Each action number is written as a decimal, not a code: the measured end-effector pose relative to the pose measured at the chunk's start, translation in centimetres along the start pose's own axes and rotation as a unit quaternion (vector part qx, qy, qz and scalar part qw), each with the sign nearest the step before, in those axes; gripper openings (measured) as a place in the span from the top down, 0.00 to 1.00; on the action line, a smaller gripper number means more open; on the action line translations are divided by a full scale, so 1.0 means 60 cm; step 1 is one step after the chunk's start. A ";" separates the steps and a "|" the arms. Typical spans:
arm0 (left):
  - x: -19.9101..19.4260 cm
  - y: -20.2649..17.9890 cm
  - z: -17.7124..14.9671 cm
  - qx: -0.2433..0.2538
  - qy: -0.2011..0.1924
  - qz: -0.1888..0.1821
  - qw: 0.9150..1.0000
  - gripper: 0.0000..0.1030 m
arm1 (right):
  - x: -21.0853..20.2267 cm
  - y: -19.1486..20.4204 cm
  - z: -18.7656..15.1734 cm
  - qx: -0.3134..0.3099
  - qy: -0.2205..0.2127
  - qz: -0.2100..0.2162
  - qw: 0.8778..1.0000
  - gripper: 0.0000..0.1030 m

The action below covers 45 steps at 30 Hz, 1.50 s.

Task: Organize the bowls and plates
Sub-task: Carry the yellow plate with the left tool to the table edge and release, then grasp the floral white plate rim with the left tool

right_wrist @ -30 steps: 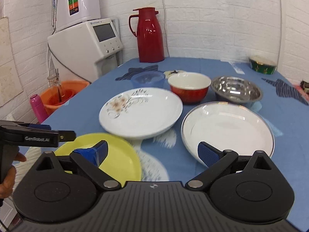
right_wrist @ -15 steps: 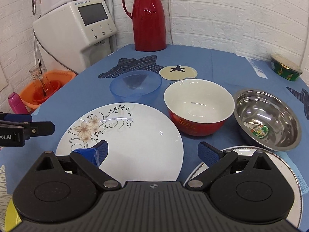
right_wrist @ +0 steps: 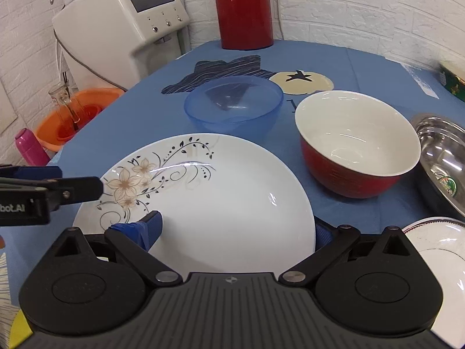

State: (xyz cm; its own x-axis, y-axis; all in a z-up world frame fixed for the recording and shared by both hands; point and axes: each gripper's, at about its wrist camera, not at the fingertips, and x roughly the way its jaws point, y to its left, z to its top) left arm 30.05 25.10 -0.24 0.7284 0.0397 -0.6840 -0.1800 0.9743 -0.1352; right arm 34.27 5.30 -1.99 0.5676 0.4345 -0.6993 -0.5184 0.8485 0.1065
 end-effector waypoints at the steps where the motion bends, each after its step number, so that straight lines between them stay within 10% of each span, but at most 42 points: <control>1: 0.005 -0.005 0.000 0.003 0.001 -0.002 1.000 0.27 | 0.000 0.000 -0.003 -0.005 -0.002 -0.002 1.000 0.15; 33: 0.056 -0.041 -0.014 0.028 0.013 -0.010 0.999 0.26 | -0.017 0.017 -0.056 -0.032 -0.068 -0.011 0.997 0.12; 37: 0.049 -0.054 -0.013 0.047 0.011 -0.032 0.998 0.54 | -0.018 0.014 -0.056 -0.033 -0.067 0.001 0.997 0.17; 45: 0.007 -0.064 0.012 0.032 0.008 -0.029 0.999 0.67 | -0.058 0.024 -0.039 -0.009 -0.070 0.014 0.997 0.18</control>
State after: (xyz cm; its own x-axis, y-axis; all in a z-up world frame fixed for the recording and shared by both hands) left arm 31.49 21.56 0.51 0.7261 -0.0208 -0.6872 -0.0946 0.9870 -0.1299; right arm 30.05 4.28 -1.04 0.6352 0.4972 -0.5911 -0.5463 0.8302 0.1112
